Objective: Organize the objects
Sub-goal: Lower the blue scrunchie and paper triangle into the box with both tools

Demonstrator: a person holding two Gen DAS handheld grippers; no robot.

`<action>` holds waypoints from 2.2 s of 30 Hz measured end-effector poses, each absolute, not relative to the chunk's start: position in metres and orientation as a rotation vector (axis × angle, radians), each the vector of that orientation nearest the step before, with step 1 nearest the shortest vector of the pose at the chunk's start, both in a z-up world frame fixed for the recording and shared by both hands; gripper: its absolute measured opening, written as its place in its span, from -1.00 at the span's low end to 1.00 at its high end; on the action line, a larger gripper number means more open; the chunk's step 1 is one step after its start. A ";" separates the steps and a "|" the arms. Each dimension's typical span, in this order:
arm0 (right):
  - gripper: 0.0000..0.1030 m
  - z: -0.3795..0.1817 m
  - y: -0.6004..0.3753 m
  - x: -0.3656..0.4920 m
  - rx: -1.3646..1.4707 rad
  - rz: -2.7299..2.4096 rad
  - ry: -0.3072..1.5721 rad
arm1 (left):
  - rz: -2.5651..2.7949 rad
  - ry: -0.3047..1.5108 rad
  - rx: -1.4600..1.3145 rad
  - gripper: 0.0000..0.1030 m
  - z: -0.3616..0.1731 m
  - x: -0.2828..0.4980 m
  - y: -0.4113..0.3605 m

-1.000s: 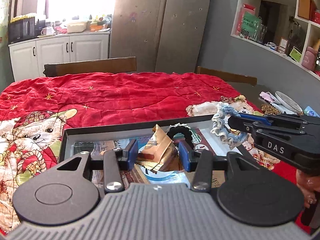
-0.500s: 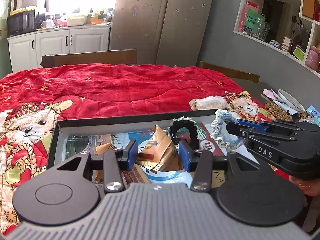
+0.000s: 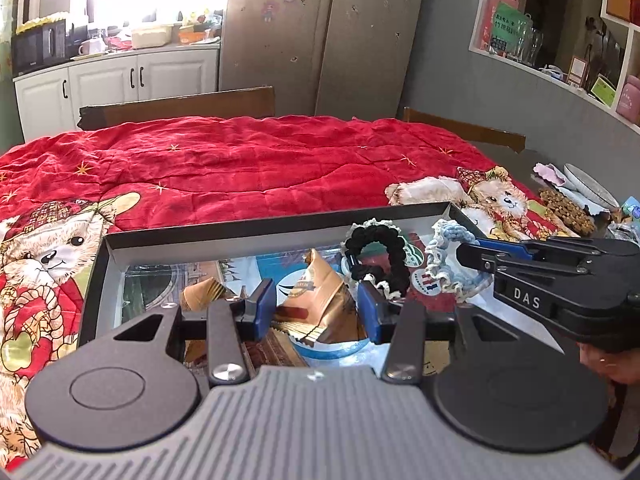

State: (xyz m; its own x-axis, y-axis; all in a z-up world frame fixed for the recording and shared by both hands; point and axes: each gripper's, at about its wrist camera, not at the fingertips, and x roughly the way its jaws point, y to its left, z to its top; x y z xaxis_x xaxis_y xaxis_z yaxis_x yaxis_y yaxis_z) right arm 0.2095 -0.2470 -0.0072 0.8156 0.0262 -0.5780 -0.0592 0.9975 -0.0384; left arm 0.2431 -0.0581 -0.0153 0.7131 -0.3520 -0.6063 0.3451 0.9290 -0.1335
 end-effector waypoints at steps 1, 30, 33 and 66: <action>-0.76 -0.008 -0.247 0.210 -0.054 0.045 0.618 | -0.386 0.675 -0.008 -0.05 -0.016 0.243 -0.059; -0.76 -0.018 -0.248 0.222 -0.031 0.066 0.708 | -0.361 0.674 0.065 -0.05 -0.024 0.245 -0.066; -0.75 -0.019 -0.247 0.223 -0.041 0.071 0.718 | -0.360 0.678 0.071 -0.04 -0.025 0.246 -0.067; -0.39 -0.017 -0.245 0.222 -0.059 0.084 0.712 | -0.350 0.711 0.080 0.23 -0.031 0.249 -0.066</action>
